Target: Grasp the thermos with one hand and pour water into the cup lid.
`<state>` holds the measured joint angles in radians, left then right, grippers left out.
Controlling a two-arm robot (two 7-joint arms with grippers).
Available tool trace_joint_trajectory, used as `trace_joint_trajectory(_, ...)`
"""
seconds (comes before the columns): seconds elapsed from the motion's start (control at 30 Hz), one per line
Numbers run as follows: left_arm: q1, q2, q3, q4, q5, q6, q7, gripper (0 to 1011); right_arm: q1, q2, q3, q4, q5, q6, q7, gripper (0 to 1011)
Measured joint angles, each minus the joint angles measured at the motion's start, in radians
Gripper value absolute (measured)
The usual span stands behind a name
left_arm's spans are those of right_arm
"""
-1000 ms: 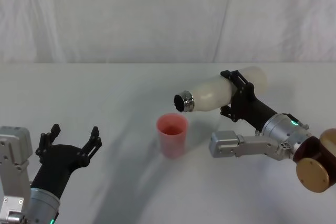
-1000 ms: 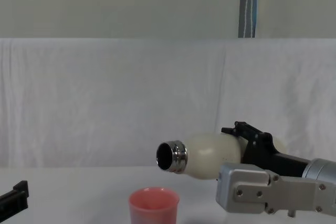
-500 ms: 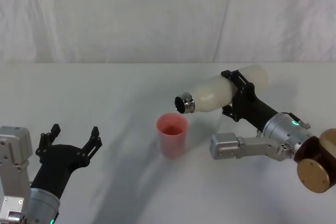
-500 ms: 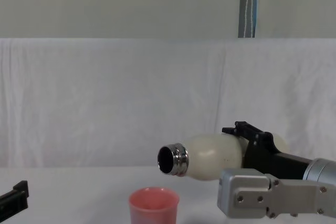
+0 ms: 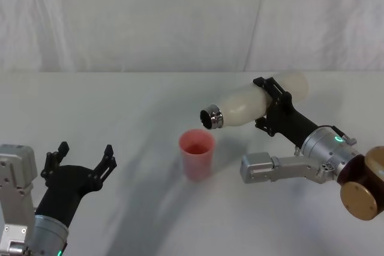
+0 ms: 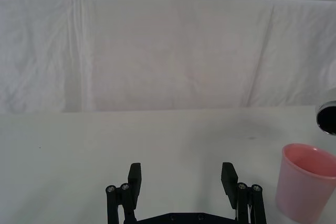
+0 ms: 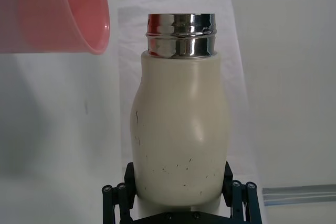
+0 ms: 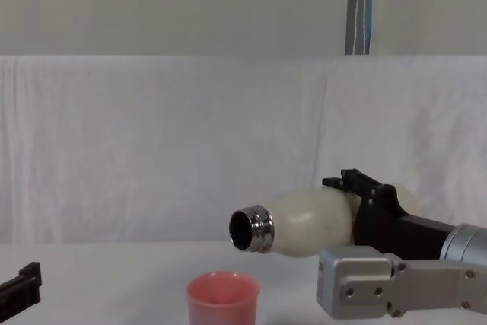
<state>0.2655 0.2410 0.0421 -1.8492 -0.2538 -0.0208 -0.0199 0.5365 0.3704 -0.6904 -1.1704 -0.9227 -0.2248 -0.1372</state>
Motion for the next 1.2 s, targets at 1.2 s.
trace_joint_trajectory(1.2, 0.000, 0.000, 0.000, 0.000, 0.000, 0.000, 0.000, 1001, 0.031, -0.004, -0.025, 0.035, -0.038, 0.001, -0.038, 950)
